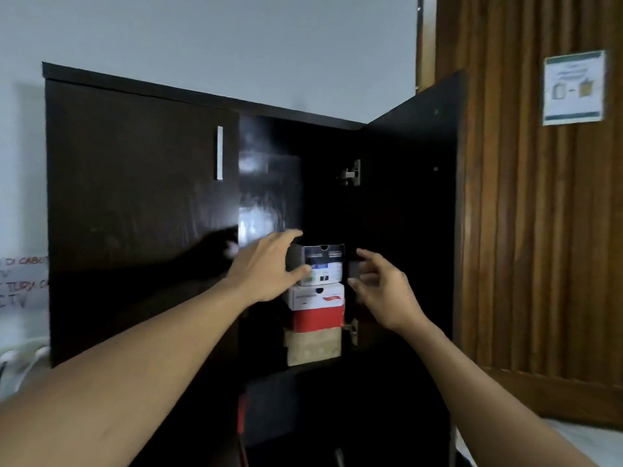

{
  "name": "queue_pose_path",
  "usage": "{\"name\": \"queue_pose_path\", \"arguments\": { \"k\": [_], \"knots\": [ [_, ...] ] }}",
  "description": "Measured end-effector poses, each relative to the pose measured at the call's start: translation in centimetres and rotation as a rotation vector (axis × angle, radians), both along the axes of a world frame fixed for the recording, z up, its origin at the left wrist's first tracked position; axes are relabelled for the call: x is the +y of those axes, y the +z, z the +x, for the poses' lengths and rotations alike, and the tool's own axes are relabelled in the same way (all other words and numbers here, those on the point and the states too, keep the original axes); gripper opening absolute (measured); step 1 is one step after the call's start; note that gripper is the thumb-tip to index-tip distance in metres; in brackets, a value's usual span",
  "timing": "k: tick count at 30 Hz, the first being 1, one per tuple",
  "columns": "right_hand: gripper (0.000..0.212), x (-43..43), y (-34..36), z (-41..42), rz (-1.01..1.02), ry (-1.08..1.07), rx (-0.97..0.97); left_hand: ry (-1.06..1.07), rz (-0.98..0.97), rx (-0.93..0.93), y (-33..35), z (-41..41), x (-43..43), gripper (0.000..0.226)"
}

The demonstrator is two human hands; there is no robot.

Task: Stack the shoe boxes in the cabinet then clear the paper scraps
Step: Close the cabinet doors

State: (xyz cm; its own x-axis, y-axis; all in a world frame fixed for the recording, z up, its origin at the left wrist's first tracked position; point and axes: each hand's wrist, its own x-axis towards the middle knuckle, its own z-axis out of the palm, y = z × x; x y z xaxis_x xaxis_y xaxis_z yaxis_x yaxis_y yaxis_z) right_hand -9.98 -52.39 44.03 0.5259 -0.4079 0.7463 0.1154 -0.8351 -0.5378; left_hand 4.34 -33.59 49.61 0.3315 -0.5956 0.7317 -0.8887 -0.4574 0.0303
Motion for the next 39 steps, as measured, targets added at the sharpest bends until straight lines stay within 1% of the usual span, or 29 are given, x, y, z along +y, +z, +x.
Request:
{"name": "queue_pose_path", "arguments": {
  "k": [2, 4, 7, 10, 13, 16, 19, 21, 24, 26, 27, 30, 32, 34, 36, 39],
  "knots": [
    [0.043, -1.4, -0.2, -3.9, 0.012, -0.095, -0.102, -0.108, -0.04, -0.015, 0.6, -3.7, -3.4, 0.065],
    [0.032, -2.2, -0.6, -7.2, -0.001, -0.134, -0.199, -0.184, -0.051, -0.042, 0.9, -6.9, -6.4, 0.063],
    [0.022, -2.9, -1.4, -10.1, -0.056, -0.156, -0.283, -0.261, -0.057, -0.09, 1.1, -11.0, -10.0, 0.062],
    [0.021, -4.9, -1.8, -11.1, 0.067, -0.17, -0.378, -0.285, -0.082, -0.135, 1.4, -13.3, -12.6, 0.065],
    [0.024, -7.1, -2.2, -11.8, 0.265, -0.096, -0.309, -0.271, -0.066, -0.192, 1.8, -14.5, -14.5, 0.073],
    [0.015, -7.5, -2.2, -12.6, 0.439, 0.109, -0.279, -0.25, -0.029, -0.222, 2.2, -15.3, -15.4, 0.078],
    [0.013, -7.5, -1.9, -12.7, 0.505, 0.224, -0.234, -0.241, -0.022, -0.209, 2.5, -15.3, -15.5, 0.076],
    [0.013, -7.2, -1.5, -12.1, 0.545, 0.299, -0.202, -0.233, -0.046, -0.191, 2.5, -14.9, -14.9, 0.076],
    [0.014, -6.0, -1.2, -10.7, 0.576, 0.397, -0.156, -0.247, -0.102, -0.216, 2.5, -13.3, -12.7, 0.075],
    [0.021, -4.7, -1.2, -9.0, 0.572, 0.421, -0.101, -0.249, -0.121, -0.261, 2.3, -11.6, -10.5, 0.074],
    [0.027, -4.0, -1.2, -8.0, 0.574, 0.429, -0.079, -0.24, -0.124, -0.279, 2.1, -10.6, -9.4, 0.075],
    [0.056, -1.7, -1.3, -4.2, 0.546, 0.444, -0.022, -0.226, -0.149, -0.249, 1.7, -7.6, -5.7, 0.078],
    [0.08, -0.1, -1.4, -1.6, 0.445, 0.429, 0.044, -0.235, -0.176, -0.195, 1.4, -5.6, -3.2, 0.08],
    [0.097, 1.4, -1.7, 1.1, 0.317, 0.38, 0.116, -0.207, -0.179, -0.17, 1.2, -3.6, -0.9, 0.079],
    [0.106, 2.9, -2.1, 4.0, 0.224, 0.316, 0.171, -0.139, -0.156, -0.167, 0.8, -1.2, 0.8, 0.077],
    [0.113, 5.0, -2.9, 8.1, 0.154, 0.236, 0.2, -0.011, -0.08, -0.143, -0.2, 2.2, 2.2, 0.088]
  ]
}}
